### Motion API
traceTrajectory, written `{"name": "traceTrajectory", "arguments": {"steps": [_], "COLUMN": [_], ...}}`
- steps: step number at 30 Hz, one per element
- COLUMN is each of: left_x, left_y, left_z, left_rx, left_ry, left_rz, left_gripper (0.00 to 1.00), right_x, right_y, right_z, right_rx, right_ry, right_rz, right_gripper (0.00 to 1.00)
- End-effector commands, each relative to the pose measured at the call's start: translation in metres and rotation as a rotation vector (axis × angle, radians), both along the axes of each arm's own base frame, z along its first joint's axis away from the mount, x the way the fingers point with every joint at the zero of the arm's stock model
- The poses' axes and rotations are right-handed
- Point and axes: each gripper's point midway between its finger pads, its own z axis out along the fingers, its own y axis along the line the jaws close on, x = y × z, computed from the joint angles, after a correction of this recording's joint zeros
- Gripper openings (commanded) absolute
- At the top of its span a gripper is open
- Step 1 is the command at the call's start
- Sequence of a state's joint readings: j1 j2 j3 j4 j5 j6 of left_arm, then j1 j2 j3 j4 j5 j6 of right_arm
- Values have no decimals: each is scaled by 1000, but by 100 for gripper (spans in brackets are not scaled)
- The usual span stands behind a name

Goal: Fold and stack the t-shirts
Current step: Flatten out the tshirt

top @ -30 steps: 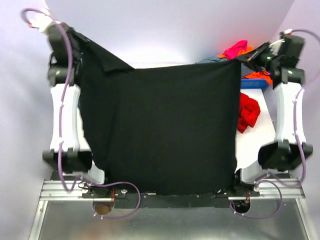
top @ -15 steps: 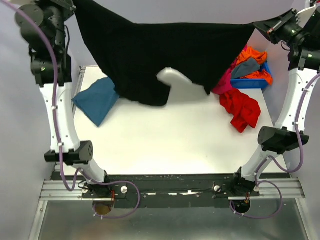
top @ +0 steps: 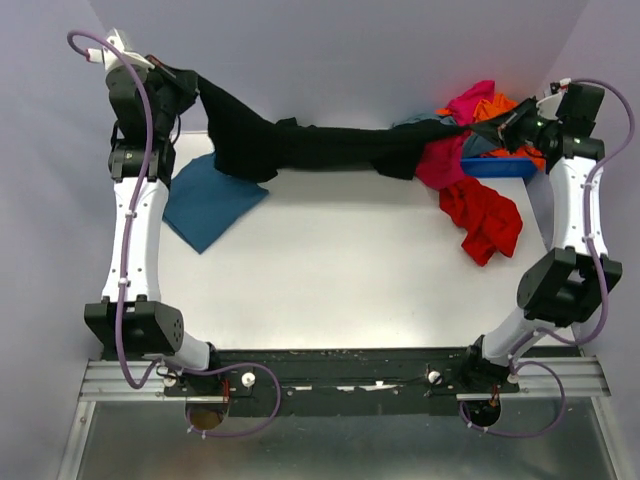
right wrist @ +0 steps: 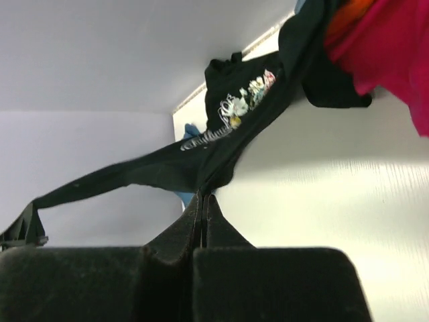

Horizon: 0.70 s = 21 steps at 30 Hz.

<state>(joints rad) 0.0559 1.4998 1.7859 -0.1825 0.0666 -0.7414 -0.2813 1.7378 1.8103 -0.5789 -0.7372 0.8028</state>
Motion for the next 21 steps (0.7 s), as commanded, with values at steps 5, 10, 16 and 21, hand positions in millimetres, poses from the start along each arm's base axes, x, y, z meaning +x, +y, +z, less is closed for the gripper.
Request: {"name": "traceTrajectory", "arguments": {"steps": [5, 10, 16, 21], "left_x": [-102, -155, -255, -310], "left_y": [-2, 3, 9, 17], "left_z": [66, 121, 180, 199], "left_rx": [64, 119, 131, 111], "left_ry": [-177, -312, -576, -739], "left_rz": [28, 79, 156, 225], "left_gripper": [0, 0, 0, 0], "right_x": [-71, -119, -203, -250], "right_y": [20, 34, 40, 33], "right_z": [58, 146, 229, 259], "right_rx": [-94, -189, -360, -414], "right_ry": [-219, -483, -841, -1004], "right_rz": [36, 42, -114, -279], "right_gripper": [1, 1, 1, 1]}}
